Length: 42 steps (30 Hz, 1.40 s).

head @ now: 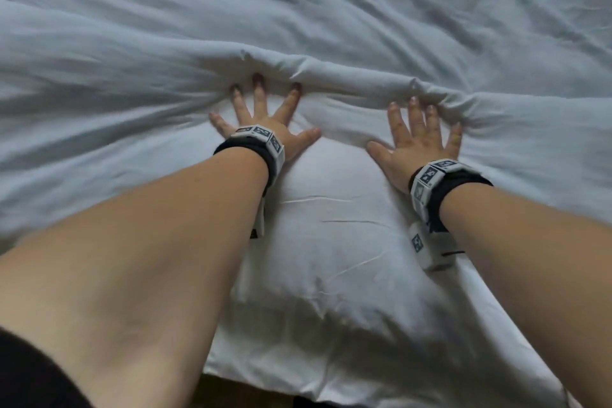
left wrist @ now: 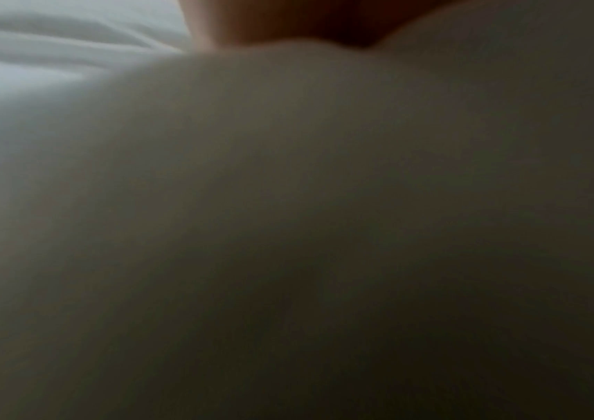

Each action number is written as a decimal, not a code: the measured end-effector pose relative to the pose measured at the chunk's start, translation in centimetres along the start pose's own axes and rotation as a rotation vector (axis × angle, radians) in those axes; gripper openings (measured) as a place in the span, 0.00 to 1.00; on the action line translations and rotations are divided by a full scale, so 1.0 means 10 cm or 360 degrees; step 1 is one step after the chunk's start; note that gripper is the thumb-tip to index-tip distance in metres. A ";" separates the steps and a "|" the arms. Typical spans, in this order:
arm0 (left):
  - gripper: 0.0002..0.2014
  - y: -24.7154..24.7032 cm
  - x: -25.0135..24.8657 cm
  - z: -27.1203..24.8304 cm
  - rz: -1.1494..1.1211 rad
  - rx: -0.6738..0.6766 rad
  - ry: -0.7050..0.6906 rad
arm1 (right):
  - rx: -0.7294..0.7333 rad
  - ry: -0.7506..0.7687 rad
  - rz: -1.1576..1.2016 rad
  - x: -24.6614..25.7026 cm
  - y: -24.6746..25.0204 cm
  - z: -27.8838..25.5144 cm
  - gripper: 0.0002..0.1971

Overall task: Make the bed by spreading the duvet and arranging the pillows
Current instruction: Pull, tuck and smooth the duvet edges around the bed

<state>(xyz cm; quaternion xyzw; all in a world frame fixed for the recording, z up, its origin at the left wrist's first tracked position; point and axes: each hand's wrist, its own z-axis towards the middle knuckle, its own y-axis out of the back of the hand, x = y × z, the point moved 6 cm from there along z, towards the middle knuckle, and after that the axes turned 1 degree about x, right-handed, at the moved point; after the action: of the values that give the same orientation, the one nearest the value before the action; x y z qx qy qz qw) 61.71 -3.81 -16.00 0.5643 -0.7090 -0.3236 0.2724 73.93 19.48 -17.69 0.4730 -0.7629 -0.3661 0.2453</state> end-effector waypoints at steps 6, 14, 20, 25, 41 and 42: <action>0.48 -0.32 0.04 0.39 -0.0048 0.0020 -0.0076 | 0.0091 -0.0069 -0.0046 0.10 -0.27 0.35 0.45; 0.18 0.98 0.92 0.51 -0.0300 -0.0713 -0.0090 | -0.0171 -0.0011 -0.0034 0.04 0.57 0.41 0.31; 0.33 1.11 1.21 0.68 0.0172 -0.0229 0.0081 | 0.0097 -0.0204 -0.0120 -0.33 0.86 0.41 0.34; 0.07 1.35 1.14 0.60 0.0239 -0.0271 -0.0069 | 0.0135 -0.0051 -0.0325 -0.30 1.21 0.31 0.21; 0.55 -0.01 0.04 0.22 -0.0166 -0.0173 0.0133 | 0.0031 -0.0187 0.0098 -0.27 0.19 0.14 0.45; 0.56 -0.01 0.06 0.27 -0.0153 -0.0158 0.0129 | 0.0029 -0.0164 0.0106 -0.29 0.17 0.14 0.46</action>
<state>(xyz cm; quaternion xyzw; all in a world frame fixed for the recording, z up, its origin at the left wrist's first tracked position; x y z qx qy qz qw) 59.61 -3.95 -17.79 0.5960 -0.6527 -0.3480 0.3126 73.22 23.08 -17.29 0.4300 -0.7932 -0.3746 0.2135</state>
